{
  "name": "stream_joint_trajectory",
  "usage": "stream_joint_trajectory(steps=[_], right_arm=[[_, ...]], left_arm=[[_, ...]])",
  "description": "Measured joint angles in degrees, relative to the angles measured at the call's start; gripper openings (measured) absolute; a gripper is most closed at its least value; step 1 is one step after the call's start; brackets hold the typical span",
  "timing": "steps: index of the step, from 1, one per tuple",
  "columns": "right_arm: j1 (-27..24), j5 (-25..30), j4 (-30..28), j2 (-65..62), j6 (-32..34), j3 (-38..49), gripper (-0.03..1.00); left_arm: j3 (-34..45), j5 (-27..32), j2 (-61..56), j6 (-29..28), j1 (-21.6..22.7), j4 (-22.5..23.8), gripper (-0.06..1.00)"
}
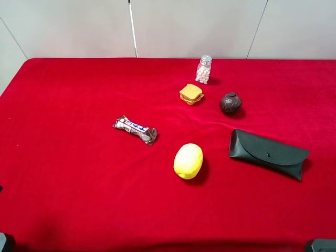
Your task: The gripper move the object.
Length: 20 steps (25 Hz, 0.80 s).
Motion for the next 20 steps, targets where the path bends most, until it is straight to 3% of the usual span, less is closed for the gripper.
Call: stream_joint_trajectory(steps=[10,20], right_arm=[[0.0,-0.05,0.0,0.0,0.0,0.0,0.69],[0.0,-0.05,0.0,0.0,0.0,0.0,0.69]], left_arm=[[0.06,-0.07,-3.84,0.0,1.12,0.09,0.96],[0.17,-0.01,-16.78,4.39,17.35,-4.37,0.96]])
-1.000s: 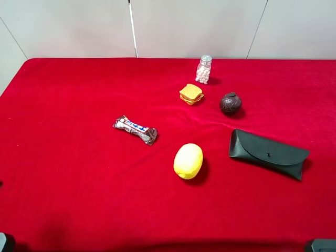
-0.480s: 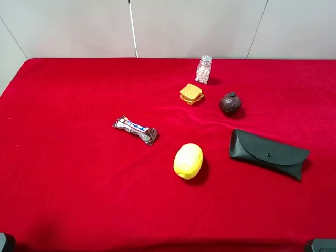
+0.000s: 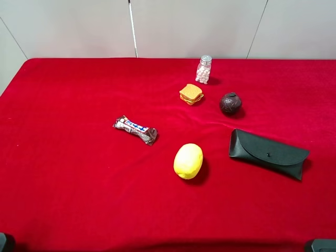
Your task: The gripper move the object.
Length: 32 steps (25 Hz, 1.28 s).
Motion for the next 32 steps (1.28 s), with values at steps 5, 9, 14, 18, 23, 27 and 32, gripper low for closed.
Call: stream_joint_trajectory(steps=[5,9,14,18,23,27,32], right_arm=[[0.0,0.0,0.0,0.0,0.0,0.0,0.69],[0.0,0.0,0.0,0.0,0.0,0.0,0.69],[0.0,0.0,0.0,0.0,0.0,0.0,0.69],[0.0,0.0,0.0,0.0,0.0,0.0,0.69],[0.0,0.0,0.0,0.0,0.0,0.0,0.69],[0.0,0.0,0.0,0.0,0.0,0.0,0.69],[0.0,-0.04,0.0,0.0,0.0,0.0,0.69]], left_arm=[[0.04,0.05,-9.35,0.7,6.62,0.0,0.96],[0.04,0.05,-12.63,0.75,9.35,0.0,0.96],[0.04,0.05,-12.63,0.75,9.76,0.0,0.96],[0.04,0.05,-12.63,0.75,9.76,0.0,0.96],[0.04,0.05,-12.63,0.75,9.76,0.0,0.96],[0.04,0.05,-12.63,0.75,9.76,0.0,0.96],[0.04,0.05,-12.63,0.75,9.76,0.0,0.96]])
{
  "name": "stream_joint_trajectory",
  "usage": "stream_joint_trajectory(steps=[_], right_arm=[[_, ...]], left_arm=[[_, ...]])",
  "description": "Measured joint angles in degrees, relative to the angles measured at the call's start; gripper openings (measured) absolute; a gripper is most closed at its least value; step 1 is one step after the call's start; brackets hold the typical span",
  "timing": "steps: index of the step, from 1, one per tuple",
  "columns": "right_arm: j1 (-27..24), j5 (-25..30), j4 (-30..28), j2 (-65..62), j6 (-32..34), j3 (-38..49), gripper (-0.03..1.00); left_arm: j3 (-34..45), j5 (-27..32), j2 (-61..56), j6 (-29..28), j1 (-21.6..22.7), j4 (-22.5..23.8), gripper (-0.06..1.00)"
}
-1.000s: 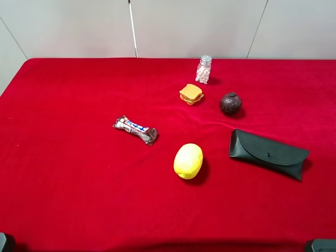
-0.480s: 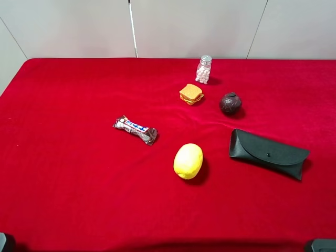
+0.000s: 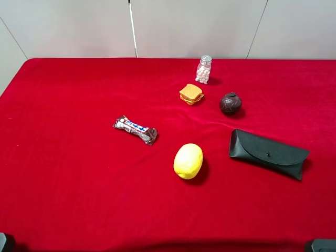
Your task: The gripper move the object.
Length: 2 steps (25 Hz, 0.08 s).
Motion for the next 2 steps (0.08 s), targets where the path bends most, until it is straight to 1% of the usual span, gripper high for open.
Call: stream_joint_trajectory(steps=[2], right_arm=[[0.0,0.0,0.0,0.0,0.0,0.0,0.69]], left_arm=[[0.0,0.0,0.0,0.0,0.0,0.0,0.96]])
